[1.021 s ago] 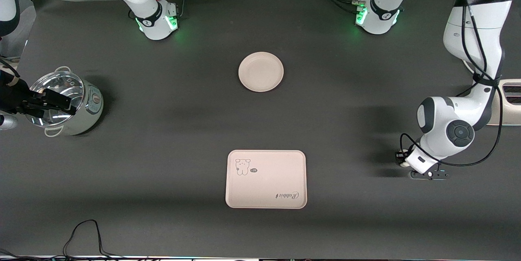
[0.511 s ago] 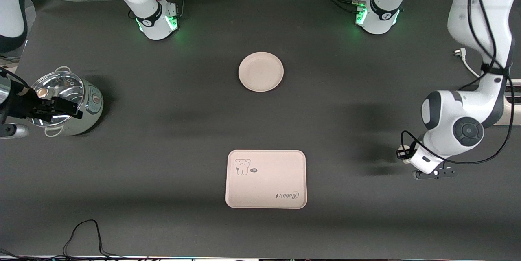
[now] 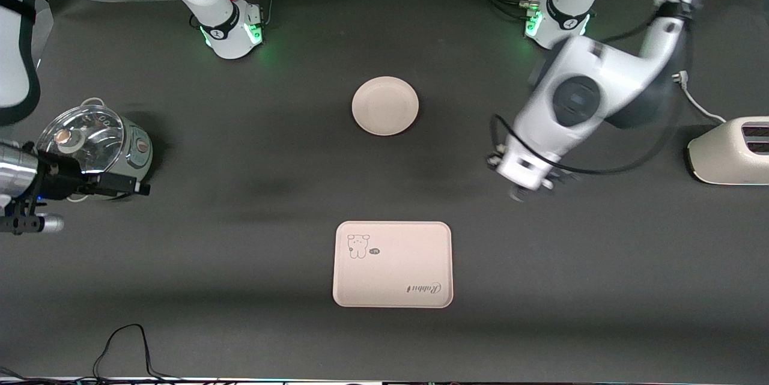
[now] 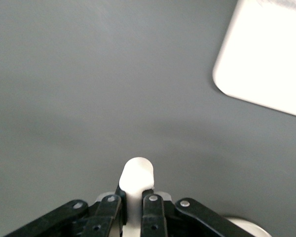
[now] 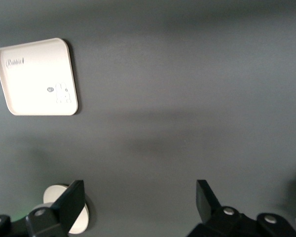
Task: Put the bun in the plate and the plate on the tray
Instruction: 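Carry the bun over the plate while the right gripper reaches out, then lower the bun onto the white plate and open the left gripper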
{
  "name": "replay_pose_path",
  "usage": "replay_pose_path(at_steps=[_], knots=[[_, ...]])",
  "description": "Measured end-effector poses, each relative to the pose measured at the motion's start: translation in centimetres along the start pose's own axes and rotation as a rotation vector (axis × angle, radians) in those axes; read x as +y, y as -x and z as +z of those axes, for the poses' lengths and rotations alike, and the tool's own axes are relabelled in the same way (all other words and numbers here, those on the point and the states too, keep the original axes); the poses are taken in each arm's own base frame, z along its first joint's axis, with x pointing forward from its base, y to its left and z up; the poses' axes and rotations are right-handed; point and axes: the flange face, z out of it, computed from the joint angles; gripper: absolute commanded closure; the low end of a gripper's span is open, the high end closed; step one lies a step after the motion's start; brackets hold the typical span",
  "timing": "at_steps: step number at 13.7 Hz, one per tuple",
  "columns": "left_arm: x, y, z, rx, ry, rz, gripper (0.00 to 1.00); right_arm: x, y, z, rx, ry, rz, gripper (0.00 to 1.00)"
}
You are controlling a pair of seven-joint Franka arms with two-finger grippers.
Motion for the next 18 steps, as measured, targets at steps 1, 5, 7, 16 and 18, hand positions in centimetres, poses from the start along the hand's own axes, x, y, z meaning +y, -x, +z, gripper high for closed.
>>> replay_pose_path(at_steps=[1,5,7,16,18], knots=[[2.9,3.4,0.6,-0.012,-0.001,-0.017,0.86,0.6,-0.8,1.2,0.007,-0.008,0.013,0.0],[13.0,17.5,6.9,-0.046,-0.011,-0.029,0.74,0.1,-2.8,6.3,0.031,-0.007,0.022,0.0],[15.8,22.4,11.3,-0.071,-0.021,-0.008,0.74,-1.2,-2.9,10.4,0.052,0.008,0.015,0.0],[17.7,25.3,26.0,-0.016,-0.074,-0.04,0.06,-7.3,-1.5,15.7,0.038,0.003,-0.001,0.0],[17.8,25.3,25.8,-0.014,-0.071,-0.042,0.0,-7.3,-1.4,15.7,0.036,-0.003,0.003,0.0]])
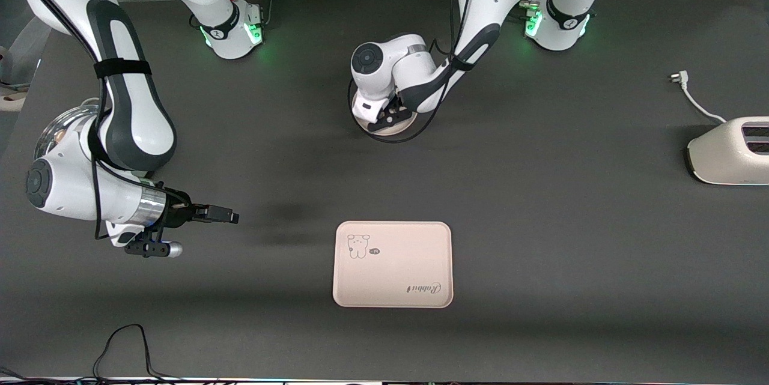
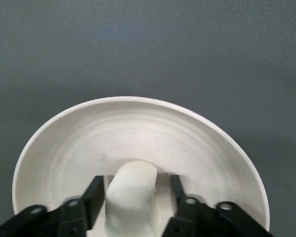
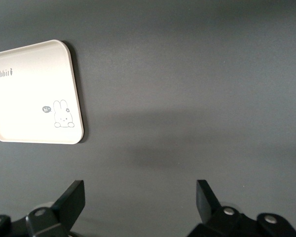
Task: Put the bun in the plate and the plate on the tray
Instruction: 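Lower the bun onto the white plate and open the left gripper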
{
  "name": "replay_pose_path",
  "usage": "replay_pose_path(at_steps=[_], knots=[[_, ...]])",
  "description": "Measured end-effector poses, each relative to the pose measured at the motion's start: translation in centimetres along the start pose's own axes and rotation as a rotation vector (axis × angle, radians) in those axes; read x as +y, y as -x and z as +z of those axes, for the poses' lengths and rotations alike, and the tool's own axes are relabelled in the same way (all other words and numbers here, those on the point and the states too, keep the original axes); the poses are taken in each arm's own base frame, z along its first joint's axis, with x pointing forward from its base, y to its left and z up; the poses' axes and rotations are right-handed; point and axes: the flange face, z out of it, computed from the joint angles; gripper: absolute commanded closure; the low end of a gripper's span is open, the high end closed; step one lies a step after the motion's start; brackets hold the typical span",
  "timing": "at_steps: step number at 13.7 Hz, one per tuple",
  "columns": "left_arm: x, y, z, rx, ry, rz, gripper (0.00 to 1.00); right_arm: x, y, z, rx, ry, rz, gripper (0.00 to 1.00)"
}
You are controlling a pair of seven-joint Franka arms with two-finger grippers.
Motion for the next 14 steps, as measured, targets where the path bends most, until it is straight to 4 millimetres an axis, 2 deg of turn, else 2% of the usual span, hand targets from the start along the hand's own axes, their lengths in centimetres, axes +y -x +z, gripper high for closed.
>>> replay_pose_path(at_steps=[3,5,7,9,11,13,14], knots=[[0.0,0.0,0.0,0.0,-0.004,-0.003,0.0,0.1,0.8,0.4,-0.015,0.001,0.003,0.0],[-0.1,-0.1,-0.1,0.003,-0.011,-0.008,0.0,-0.1,2.1,0.4,-0.029,0.001,0.001,0.0],[-0.3,-0.4,-1.6,0.02,-0.029,-0.042,0.0,-0.3,3.9,0.0,-0.04,0.0,-0.002,0.0],[-0.7,-0.7,-5.8,0.065,-0.038,-0.072,0.0,-0.1,5.7,-0.2,-0.055,-0.001,-0.01,0.0],[-1.9,-1.5,-11.8,0.126,-0.03,-0.098,0.0,0.0,7.5,0.7,-0.071,-0.052,-0.027,0.0],[-4.0,-3.6,-17.4,0.181,-0.017,-0.122,0.0,0.4,9.0,2.4,-0.076,-0.128,-0.037,0.0],[-5.3,-5.4,-19.8,0.202,-0.01,-0.128,0.0,0.5,9.6,3.3,-0.068,-0.142,-0.045,0.0]])
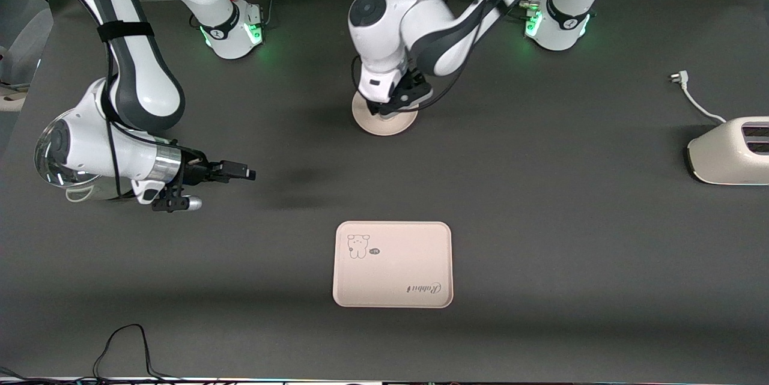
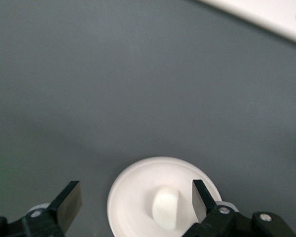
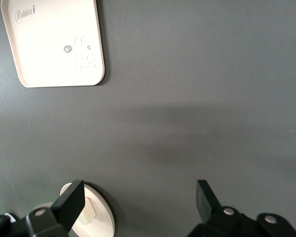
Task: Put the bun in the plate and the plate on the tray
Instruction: 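Lower the bun onto the white plate and open the left gripper, then retract the left arm while the right gripper approaches the plate rim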
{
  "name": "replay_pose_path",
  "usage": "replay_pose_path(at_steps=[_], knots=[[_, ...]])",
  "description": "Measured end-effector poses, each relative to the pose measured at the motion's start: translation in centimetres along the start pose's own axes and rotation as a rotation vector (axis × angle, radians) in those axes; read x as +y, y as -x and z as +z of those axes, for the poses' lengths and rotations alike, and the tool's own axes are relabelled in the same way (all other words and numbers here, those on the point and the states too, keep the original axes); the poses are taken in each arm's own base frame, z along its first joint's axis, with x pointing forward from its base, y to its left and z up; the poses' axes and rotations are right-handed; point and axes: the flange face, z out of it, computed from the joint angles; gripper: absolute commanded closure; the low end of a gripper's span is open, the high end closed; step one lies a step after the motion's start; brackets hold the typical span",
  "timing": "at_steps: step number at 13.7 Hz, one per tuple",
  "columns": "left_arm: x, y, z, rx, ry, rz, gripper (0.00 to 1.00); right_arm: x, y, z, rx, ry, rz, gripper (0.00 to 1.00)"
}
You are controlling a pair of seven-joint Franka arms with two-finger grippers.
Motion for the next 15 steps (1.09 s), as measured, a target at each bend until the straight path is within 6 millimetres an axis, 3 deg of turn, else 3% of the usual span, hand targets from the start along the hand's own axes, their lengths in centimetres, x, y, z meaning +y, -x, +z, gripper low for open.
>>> replay_pose_path(at_steps=[2,4,7,9,12,15], knots=[[-2.6,-6.0,-3.0,0.033,0.019,-0.024,0.0,-1.1,1.5,2.4,0.029,-0.005,-0.01,0.0],[-6.1,-12.0,-5.6,0.057,0.007,-0.048,0.0,-3.4,3.2,5.3,0.065,-0.003,-0.027,0.0],[-12.6,-19.3,-8.7,0.057,-0.045,-0.024,0.0,-6.7,6.2,9.7,0.084,-0.021,-0.029,0.0],[-17.3,-23.2,-10.5,0.008,-0.047,0.022,0.0,-8.3,8.0,11.8,0.072,-0.034,-0.028,0.0],[-24.8,-28.3,-12.9,-0.069,0.02,0.126,0.0,-8.2,10.2,14.2,0.049,-0.067,-0.029,0.0],[-31.3,-33.2,-12.3,-0.108,0.072,0.217,0.0,-5.6,12.6,17.1,0.064,-0.143,-0.04,0.0]])
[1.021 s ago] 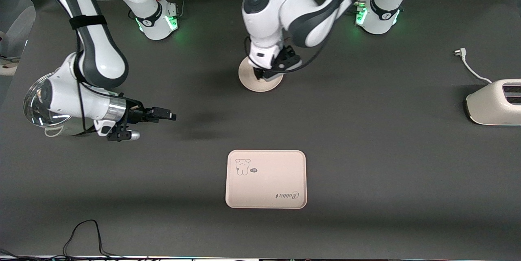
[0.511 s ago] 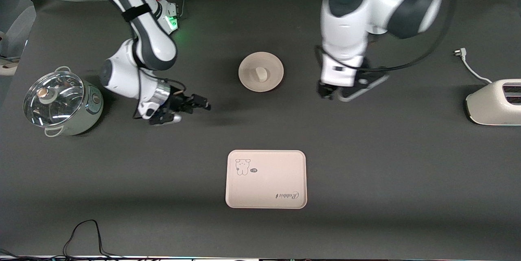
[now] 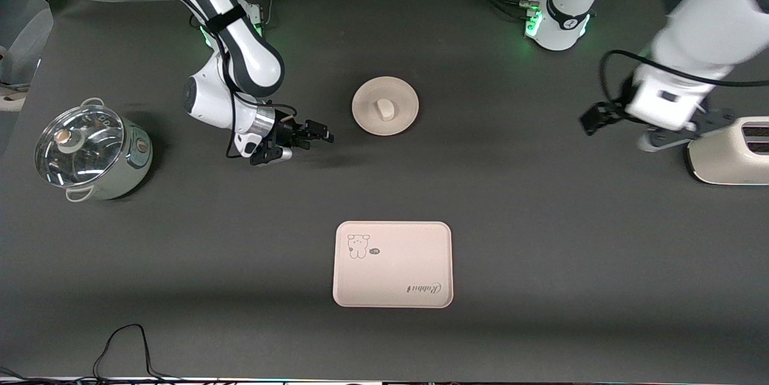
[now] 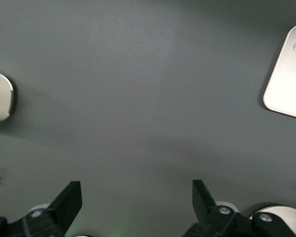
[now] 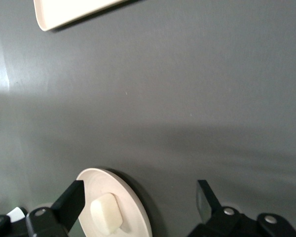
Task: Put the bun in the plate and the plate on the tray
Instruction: 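Retract the left arm while the right gripper approaches the plate rim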
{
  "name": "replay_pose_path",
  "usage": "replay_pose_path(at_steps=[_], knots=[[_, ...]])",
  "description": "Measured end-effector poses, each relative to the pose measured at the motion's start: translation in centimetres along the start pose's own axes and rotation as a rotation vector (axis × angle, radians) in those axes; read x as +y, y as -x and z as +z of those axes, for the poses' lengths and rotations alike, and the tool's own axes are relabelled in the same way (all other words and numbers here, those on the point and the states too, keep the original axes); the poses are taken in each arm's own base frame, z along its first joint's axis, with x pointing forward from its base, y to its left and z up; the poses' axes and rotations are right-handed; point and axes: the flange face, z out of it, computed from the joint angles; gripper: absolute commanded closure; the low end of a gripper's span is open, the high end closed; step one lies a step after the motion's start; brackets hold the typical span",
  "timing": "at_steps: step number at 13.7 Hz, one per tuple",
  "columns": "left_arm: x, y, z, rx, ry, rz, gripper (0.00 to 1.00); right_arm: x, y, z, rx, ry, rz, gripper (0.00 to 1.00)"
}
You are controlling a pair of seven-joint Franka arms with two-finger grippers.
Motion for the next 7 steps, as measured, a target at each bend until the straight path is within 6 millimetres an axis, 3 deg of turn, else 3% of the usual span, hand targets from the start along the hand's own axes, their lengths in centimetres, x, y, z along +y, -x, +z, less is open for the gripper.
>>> replay_pose_path(at_steps=[2,4,6,7], knots=[[-4.9,-1.5,-0.1,-0.022,0.029,0.078,0.0,1.1,2.2,2.7,0.028,0.003,0.004,0.0],[-9.6,-1.8,-0.9,-0.03,0.052,0.153,0.0,0.3,4.7,5.5,0.045,0.051,0.001,0.0],[-12.5,-1.6,-2.2,-0.006,0.06,0.178,0.0,-0.7,6.5,7.1,0.038,0.081,-0.026,0.01],[-13.0,-1.5,-2.7,0.006,0.06,0.18,0.0,-1.0,6.9,7.4,0.032,0.082,-0.034,0.02]])
